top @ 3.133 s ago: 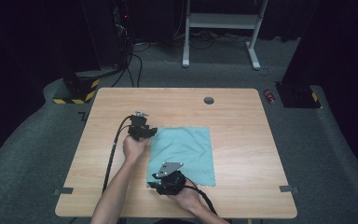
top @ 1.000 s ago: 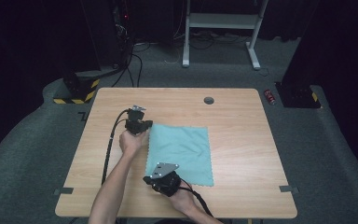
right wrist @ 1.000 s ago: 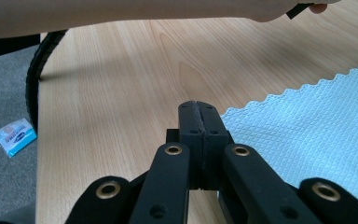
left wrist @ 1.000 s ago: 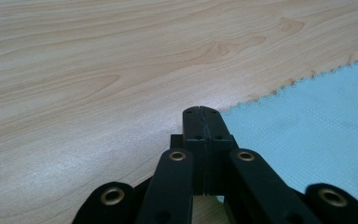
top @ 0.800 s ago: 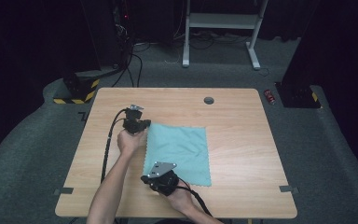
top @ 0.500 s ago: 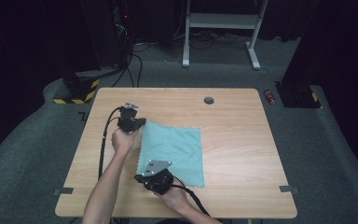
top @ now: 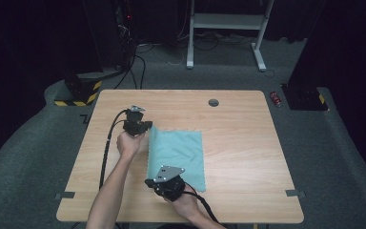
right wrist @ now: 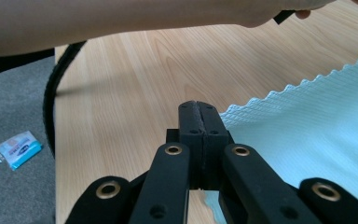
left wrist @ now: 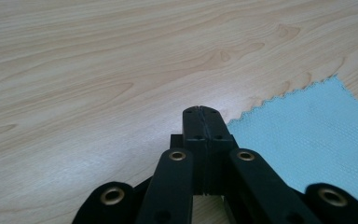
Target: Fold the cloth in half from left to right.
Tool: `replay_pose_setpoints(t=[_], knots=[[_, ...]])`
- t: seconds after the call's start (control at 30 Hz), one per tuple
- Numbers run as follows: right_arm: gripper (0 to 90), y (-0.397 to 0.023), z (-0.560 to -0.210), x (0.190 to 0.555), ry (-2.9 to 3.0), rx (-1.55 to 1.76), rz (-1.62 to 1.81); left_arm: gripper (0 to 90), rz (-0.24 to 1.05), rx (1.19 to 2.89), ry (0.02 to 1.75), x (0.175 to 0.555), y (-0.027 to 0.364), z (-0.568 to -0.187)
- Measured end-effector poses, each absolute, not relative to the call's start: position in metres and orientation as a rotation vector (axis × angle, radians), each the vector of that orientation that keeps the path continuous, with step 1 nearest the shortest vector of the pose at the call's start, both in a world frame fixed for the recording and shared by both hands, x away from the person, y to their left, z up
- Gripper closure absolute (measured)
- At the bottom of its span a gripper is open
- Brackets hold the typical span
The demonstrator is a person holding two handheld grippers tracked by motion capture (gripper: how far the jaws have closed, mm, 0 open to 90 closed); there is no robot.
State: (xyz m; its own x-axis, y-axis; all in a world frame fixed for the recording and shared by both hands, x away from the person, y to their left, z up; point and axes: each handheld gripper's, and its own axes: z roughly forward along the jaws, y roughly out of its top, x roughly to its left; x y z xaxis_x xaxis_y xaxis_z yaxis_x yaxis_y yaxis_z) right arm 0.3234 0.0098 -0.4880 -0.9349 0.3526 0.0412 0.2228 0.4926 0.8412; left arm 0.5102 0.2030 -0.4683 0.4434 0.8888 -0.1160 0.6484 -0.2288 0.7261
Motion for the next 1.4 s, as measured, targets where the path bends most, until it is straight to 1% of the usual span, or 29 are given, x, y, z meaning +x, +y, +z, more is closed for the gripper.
replay_pose_setpoints(t=[0.27,0.77,1.4], knots=[[90.0,-0.007,-0.497,0.323,2.592,0.559,1.396,90.0,0.396,1.974,1.278,0.514,0.185,-0.478],[90.0,-0.042,-0.51,0.322,2.568,0.661,1.324,90.0,0.386,1.983,1.247,0.518,0.167,-0.488],[90.0,-0.076,-0.517,0.317,2.531,0.748,1.303,90.0,0.365,2.002,1.172,0.519,0.141,-0.484]])
